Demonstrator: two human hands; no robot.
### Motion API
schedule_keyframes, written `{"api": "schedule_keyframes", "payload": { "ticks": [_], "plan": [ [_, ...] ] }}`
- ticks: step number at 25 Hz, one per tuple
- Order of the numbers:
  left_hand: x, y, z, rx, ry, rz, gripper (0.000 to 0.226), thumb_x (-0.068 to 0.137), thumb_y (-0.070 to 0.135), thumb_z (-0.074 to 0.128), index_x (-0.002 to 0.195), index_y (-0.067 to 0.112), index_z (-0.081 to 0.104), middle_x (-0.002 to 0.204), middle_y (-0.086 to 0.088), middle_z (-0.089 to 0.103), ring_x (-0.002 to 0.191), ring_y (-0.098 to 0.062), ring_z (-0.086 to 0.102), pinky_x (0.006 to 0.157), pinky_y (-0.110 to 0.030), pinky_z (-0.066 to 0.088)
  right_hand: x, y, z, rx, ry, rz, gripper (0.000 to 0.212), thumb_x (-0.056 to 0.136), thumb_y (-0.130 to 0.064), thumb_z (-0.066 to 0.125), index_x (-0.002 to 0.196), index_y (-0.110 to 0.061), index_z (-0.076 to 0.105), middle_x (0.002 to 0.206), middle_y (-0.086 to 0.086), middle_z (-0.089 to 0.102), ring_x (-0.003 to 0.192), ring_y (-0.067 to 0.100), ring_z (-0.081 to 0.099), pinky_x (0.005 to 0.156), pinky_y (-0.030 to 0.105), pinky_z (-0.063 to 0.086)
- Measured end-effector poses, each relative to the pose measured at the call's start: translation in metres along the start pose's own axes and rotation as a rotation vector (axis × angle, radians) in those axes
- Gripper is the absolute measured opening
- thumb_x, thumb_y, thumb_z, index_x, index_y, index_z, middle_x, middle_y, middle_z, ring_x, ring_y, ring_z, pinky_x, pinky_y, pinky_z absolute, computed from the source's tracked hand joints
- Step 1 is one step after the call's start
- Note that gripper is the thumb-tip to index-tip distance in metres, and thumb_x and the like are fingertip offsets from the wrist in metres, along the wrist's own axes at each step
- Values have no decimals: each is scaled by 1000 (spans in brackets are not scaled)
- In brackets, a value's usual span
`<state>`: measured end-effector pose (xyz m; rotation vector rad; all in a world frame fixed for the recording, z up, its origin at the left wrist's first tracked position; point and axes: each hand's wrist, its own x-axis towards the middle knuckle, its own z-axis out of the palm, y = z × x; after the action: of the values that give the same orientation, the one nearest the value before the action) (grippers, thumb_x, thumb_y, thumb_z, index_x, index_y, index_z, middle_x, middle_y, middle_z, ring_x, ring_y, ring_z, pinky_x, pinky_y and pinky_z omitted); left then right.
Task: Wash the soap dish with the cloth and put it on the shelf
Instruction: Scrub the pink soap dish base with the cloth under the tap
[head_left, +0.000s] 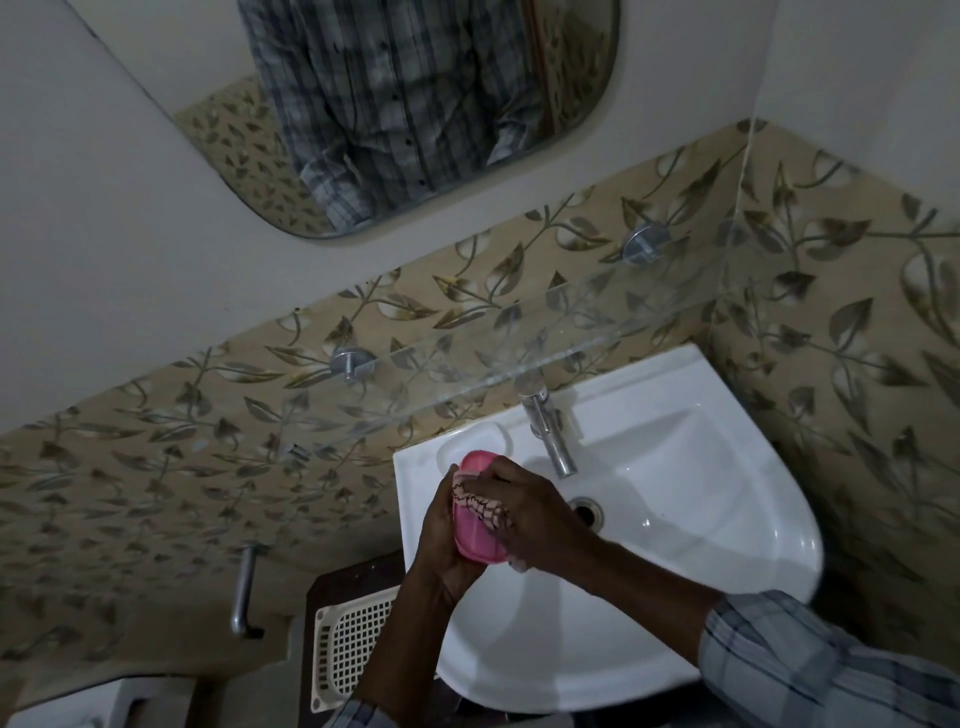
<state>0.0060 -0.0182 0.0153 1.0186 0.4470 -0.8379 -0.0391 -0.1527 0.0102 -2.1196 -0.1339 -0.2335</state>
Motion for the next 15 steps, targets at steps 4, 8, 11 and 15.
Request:
{"api": "schedule_keyframes", "payload": {
  "ticks": [4, 8, 11, 15],
  "plan": [
    [-1, -7, 0, 41, 17, 30, 53, 93, 49, 47, 120, 7, 64, 108, -21, 68, 94, -34, 63, 86, -46, 49, 10, 2, -10, 38, 126, 149, 19, 91, -11, 64, 108, -4, 70, 92, 11, 63, 82, 13, 63, 72, 21, 45],
    [-2, -10, -3, 73, 47, 59, 56, 96, 50, 45, 127, 7, 62, 115, -21, 67, 99, -34, 63, 89, -47, 49, 10, 3, -11, 2, 34, 207, 17, 91, -16, 64, 104, -7, 71, 96, 11, 68, 87, 24, 67, 70, 22, 48],
    [1, -5, -6, 87, 73, 70, 61, 94, 55, 41, 127, 7, 61, 111, -21, 70, 99, -34, 65, 86, -46, 53, 7, 6, -9, 42, 90, 310, 19, 86, -19, 71, 88, 0, 72, 87, 11, 73, 74, 19, 68, 57, 5, 40],
    [-2, 12, -15, 33, 56, 40, 66, 95, 57, 39, 128, 3, 57, 107, -22, 68, 95, -34, 61, 88, -47, 47, 4, 1, -19, 197, -115, 311, 18, 85, -21, 72, 86, -4, 78, 87, 8, 78, 79, 18, 73, 69, 21, 57]
  ]
}}
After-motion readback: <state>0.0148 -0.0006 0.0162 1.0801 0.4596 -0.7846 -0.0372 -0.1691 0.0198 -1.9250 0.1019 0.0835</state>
